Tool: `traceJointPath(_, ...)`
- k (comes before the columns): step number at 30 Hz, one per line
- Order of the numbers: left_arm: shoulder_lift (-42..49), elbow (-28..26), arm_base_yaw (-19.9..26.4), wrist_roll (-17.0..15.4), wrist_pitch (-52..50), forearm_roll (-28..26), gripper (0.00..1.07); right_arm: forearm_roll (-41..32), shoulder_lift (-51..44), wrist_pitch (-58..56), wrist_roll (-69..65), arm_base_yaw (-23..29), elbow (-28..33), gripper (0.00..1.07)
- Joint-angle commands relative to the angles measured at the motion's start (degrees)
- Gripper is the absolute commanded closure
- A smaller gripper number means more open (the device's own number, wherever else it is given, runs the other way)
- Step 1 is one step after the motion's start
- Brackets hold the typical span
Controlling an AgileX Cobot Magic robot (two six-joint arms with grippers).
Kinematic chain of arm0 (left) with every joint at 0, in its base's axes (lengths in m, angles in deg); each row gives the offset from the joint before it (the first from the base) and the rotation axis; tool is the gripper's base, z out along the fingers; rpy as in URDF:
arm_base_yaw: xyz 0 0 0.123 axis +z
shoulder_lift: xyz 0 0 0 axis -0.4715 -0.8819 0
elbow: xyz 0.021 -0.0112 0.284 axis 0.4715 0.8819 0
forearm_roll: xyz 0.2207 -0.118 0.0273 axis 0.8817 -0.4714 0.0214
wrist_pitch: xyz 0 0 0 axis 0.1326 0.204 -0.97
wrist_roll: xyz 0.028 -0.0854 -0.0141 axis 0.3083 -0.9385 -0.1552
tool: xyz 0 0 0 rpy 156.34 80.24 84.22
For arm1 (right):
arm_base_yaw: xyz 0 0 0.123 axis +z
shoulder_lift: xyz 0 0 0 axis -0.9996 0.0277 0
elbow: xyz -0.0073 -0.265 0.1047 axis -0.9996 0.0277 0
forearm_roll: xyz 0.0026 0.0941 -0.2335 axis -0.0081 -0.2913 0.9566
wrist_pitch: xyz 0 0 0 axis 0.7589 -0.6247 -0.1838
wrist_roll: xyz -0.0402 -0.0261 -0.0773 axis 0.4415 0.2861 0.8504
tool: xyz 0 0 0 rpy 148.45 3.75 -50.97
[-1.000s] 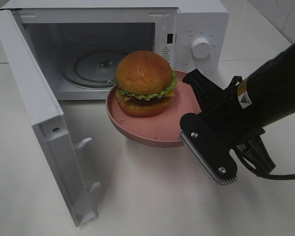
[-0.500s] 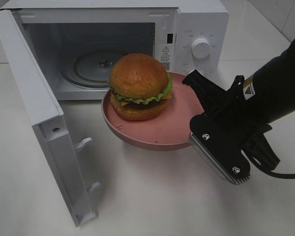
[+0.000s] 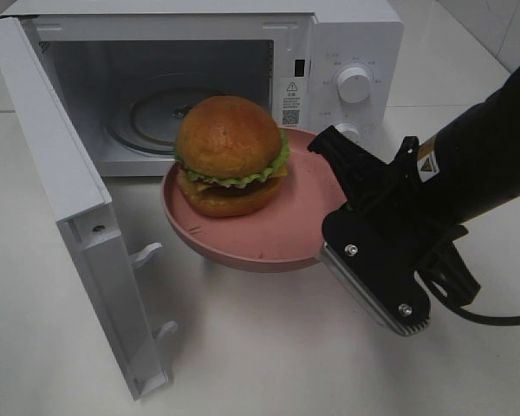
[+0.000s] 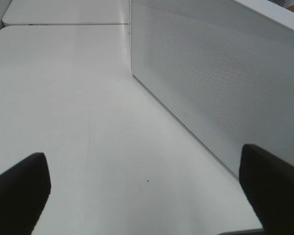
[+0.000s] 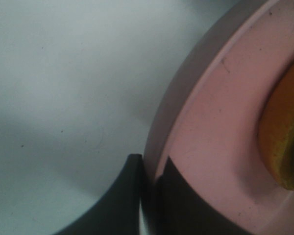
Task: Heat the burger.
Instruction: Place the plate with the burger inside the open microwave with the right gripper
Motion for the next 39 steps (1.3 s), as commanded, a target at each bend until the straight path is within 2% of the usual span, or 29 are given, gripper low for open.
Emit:
traceJointPath(1, 1.2, 0.2, -0.2, -0.3, -0.3, -0.2, 0.07, -0.4, 1.7, 3.8, -0.6, 0.7, -1.9, 1.07)
traceJointPath(39, 1.2, 0.2, -0.2, -0.3, -0.3, -0.2, 0.07, 1.0, 20.5, -0.9, -5.9, 1.2, -24.1, 1.07)
